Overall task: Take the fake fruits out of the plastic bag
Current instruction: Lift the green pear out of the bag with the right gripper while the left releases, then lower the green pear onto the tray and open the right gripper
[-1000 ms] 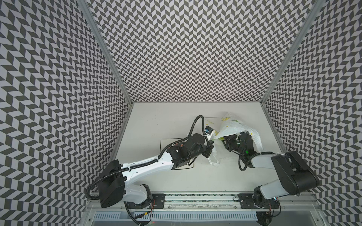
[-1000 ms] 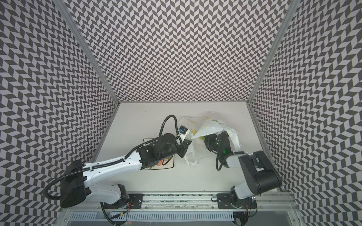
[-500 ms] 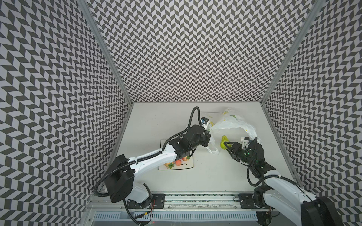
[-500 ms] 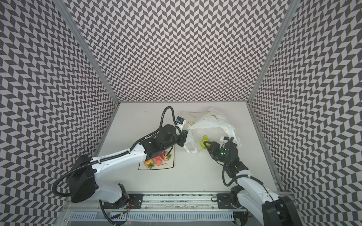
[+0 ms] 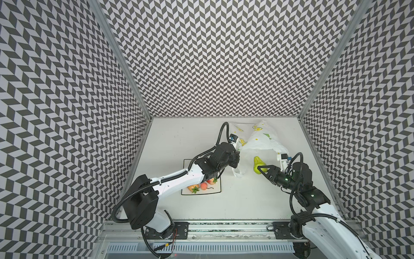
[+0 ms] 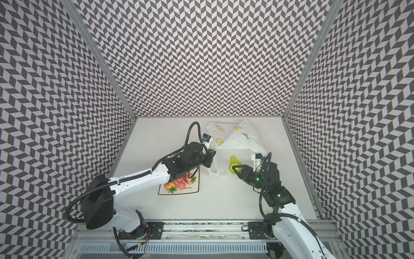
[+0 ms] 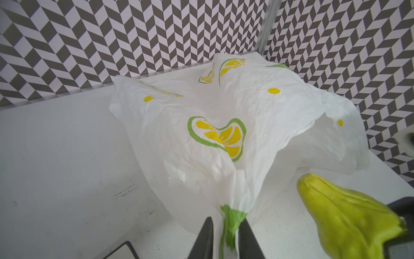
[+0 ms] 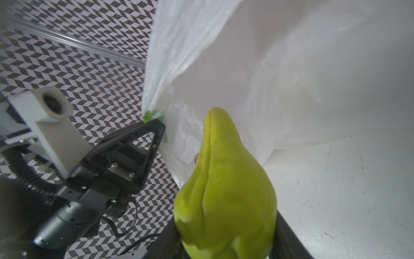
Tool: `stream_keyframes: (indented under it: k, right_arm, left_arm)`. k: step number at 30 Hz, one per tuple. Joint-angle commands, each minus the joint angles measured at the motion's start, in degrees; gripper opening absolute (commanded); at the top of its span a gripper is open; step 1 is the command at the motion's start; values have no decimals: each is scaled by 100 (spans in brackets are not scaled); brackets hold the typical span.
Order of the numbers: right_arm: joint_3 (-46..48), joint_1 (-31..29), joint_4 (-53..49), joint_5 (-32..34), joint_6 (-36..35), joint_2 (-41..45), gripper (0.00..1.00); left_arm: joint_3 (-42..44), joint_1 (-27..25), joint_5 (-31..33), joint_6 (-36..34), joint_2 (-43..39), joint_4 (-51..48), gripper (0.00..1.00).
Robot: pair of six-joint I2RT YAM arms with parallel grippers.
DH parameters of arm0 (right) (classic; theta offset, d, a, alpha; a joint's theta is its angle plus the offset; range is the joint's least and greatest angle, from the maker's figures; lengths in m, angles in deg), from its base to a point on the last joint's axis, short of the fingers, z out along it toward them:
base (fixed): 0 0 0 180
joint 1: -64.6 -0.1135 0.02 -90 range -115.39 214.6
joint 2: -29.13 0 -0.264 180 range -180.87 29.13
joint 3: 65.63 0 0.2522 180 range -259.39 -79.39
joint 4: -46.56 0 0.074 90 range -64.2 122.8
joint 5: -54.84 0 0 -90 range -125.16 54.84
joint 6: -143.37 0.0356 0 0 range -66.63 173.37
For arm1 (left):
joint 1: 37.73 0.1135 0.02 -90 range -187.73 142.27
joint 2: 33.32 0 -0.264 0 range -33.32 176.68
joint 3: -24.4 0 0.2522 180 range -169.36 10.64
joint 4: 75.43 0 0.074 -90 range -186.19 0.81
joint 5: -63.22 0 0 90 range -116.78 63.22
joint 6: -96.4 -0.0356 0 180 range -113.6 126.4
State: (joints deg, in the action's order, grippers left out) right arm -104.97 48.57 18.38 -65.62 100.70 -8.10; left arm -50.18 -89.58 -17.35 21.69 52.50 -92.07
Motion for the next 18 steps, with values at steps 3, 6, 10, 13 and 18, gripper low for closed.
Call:
stream_keyframes:
  k: [3, 6, 10, 13, 18]
  right_arm:
    - [-815, -313, -600, -321, -1068, -97, 52]
    - [-1202, -807, -676, -201, -1308, -318, 52]
    - [-1576, -1739, -370, 58, -1508, -711, 52]
    - [-1849, -2509, -13, 353, -1758, -1230, 52]
    - [-2326, -3433, 414, 927, -2081, -2429, 52]
  left_arm:
    - [-220, 9, 272, 86, -645, -363, 58]
    - [-246, 121, 451, 162, -1073, -586, 70]
    - [-284, 638, 525, 244, -1649, -1014, 73]
    - [-225, 1236, 516, 320, -2057, -1254, 74]
    - [-38, 2152, 611, 516, -2669, -1538, 74]
